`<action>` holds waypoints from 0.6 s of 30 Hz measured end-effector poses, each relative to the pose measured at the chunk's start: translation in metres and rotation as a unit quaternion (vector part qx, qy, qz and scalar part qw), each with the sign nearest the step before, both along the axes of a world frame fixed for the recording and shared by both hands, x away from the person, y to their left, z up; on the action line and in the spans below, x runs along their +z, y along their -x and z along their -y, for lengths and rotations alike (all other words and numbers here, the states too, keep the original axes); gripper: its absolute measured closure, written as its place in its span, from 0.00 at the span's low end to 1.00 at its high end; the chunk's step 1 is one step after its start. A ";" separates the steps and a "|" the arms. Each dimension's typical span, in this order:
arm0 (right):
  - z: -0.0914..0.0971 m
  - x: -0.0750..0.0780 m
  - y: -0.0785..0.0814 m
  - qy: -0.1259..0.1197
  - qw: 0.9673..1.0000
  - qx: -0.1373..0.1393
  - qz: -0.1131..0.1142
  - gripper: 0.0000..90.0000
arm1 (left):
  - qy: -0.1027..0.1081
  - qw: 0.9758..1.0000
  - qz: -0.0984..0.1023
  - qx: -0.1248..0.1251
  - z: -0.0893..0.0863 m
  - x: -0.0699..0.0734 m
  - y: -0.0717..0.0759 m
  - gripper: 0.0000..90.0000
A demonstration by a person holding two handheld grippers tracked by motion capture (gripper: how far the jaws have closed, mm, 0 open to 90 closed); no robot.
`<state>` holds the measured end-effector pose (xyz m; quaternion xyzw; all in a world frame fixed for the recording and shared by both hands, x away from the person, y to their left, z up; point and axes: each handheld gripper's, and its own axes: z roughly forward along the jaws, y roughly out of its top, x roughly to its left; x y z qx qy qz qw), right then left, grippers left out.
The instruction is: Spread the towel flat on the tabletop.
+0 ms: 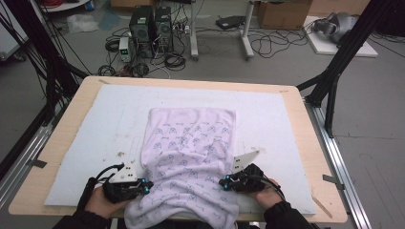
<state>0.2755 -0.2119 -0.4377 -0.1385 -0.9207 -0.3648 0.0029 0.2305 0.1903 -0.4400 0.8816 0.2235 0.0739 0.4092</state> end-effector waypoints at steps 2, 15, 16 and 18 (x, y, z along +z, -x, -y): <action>0.001 0.000 0.011 0.001 1.000 0.010 0.003 0.98 | 0.000 1.000 -0.001 -0.006 -0.004 0.000 0.010 0.98; 0.010 0.031 0.030 -0.018 0.999 0.009 0.039 0.76 | 0.037 0.999 0.034 0.005 -0.010 0.025 0.022 0.74; 0.010 0.027 0.022 -0.017 0.999 0.006 0.037 0.73 | 0.032 0.999 0.035 0.016 -0.005 0.022 0.014 0.71; 0.007 0.018 0.009 -0.011 0.999 -0.009 0.029 0.71 | 0.029 0.999 0.022 0.016 0.004 0.014 -0.002 0.68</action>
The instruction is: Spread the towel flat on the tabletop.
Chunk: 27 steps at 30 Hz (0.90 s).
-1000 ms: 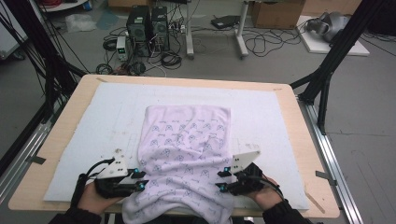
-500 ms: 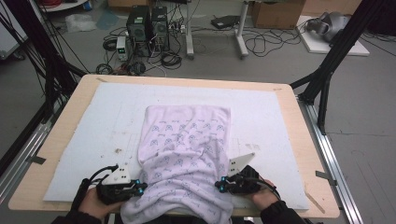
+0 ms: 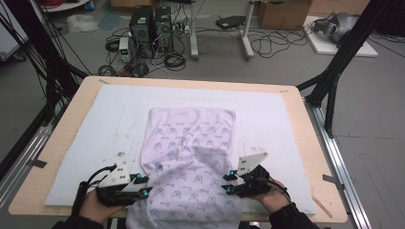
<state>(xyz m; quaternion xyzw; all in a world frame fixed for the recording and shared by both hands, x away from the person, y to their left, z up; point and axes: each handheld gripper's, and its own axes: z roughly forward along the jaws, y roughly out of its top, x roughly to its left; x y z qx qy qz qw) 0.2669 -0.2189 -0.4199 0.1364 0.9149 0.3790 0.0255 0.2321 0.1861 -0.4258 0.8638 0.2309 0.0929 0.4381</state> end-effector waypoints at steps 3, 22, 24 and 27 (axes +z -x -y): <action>-0.007 -0.014 -0.012 0.020 1.000 -0.005 -0.015 0.74 | -0.014 1.000 -0.022 -0.015 0.012 -0.011 -0.014 0.75; 0.005 0.018 0.021 -0.033 0.999 0.008 0.027 0.83 | 0.023 1.000 -0.003 0.006 -0.031 0.014 0.026 0.70; 0.013 0.016 0.003 -0.027 0.999 -0.028 0.027 0.84 | 0.031 0.999 0.008 0.018 -0.029 0.016 0.012 0.76; 0.016 0.004 -0.021 -0.015 0.998 -0.053 0.002 0.84 | 0.026 0.999 0.004 0.027 -0.018 0.009 -0.010 0.84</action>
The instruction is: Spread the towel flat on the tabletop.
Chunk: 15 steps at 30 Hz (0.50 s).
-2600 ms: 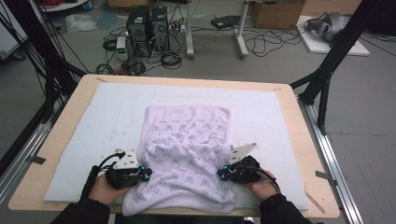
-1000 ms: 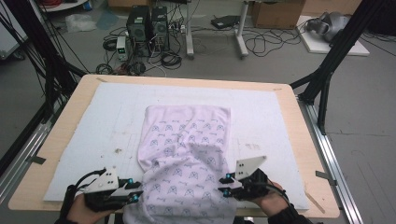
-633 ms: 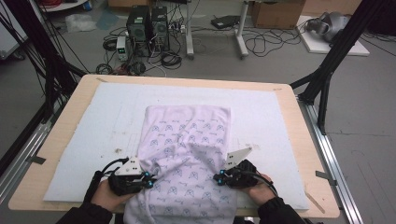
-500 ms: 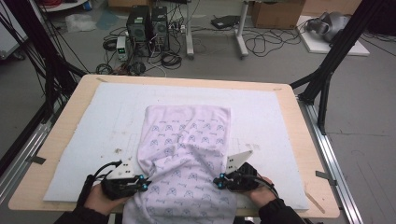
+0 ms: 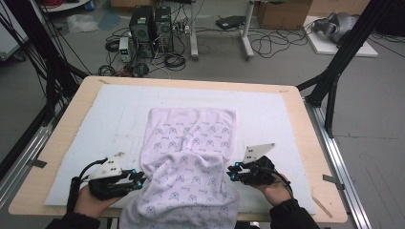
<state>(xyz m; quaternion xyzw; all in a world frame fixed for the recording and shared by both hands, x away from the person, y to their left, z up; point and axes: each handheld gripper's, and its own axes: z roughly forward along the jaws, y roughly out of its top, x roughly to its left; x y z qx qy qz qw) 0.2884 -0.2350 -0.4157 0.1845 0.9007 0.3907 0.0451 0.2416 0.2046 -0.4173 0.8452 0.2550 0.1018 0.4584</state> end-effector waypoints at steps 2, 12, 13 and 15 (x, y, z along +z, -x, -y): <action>-0.004 -0.009 -0.005 0.007 1.000 0.005 -0.014 0.84 | -0.013 1.000 -0.010 -0.002 0.010 -0.008 -0.011 0.85; -0.028 -0.025 -0.006 0.012 0.999 0.046 -0.025 0.97 | -0.042 0.999 -0.035 0.001 0.025 -0.028 -0.026 0.94; -0.028 -0.025 -0.005 0.014 0.998 0.048 -0.025 0.99 | -0.044 0.998 -0.036 0.000 0.025 -0.027 -0.025 0.96; -0.026 -0.024 -0.004 0.016 0.998 0.048 -0.031 1.00 | -0.047 0.998 -0.036 -0.001 0.021 -0.026 -0.024 0.97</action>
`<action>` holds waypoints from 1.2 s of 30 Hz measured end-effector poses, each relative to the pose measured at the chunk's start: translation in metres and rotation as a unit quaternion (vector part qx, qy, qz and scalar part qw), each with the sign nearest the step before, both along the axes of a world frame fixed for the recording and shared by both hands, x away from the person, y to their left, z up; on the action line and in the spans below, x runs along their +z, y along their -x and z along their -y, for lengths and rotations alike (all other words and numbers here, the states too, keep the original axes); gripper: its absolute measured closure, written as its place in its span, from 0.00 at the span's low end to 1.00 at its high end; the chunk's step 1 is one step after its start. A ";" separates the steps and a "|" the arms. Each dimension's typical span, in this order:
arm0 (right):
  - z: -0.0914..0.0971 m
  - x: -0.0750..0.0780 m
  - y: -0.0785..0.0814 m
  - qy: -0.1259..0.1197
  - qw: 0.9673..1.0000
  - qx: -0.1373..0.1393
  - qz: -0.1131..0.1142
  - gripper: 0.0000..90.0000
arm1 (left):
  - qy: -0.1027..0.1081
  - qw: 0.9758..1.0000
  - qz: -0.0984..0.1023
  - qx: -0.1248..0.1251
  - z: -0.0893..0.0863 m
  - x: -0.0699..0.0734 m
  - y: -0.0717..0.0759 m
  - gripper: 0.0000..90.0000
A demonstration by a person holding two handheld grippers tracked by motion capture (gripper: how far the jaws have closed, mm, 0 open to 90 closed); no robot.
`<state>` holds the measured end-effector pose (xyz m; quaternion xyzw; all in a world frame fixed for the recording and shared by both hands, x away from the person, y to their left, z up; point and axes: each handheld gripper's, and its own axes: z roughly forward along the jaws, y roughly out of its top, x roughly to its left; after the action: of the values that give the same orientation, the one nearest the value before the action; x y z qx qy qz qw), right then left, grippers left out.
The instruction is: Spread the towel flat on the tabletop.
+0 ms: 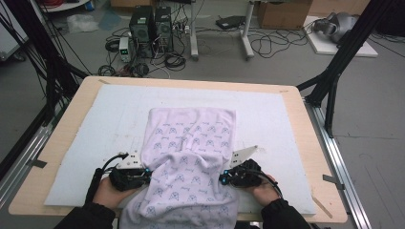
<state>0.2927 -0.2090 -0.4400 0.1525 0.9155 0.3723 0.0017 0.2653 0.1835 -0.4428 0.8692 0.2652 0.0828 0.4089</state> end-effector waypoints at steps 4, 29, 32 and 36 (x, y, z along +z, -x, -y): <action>0.011 0.006 0.009 0.005 1.000 0.001 0.006 1.00 | -0.007 1.000 0.011 0.013 -0.018 0.006 0.008 0.97; 0.004 0.000 -0.026 -0.005 0.999 -0.053 0.002 0.84 | 0.002 1.000 -0.008 0.027 -0.023 0.003 -0.007 0.95; -0.004 0.004 -0.027 -0.001 0.999 -0.050 0.002 0.87 | 0.008 0.999 -0.010 0.033 -0.028 0.003 -0.006 0.94; -0.005 0.002 -0.028 0.007 0.999 -0.047 -0.004 0.95 | 0.012 0.999 -0.020 0.031 -0.028 0.000 -0.004 0.87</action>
<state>0.3203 -0.2042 -0.4377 0.1966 0.9098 0.3652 0.0169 0.2697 0.2116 -0.4428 0.8574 0.3008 0.0747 0.4108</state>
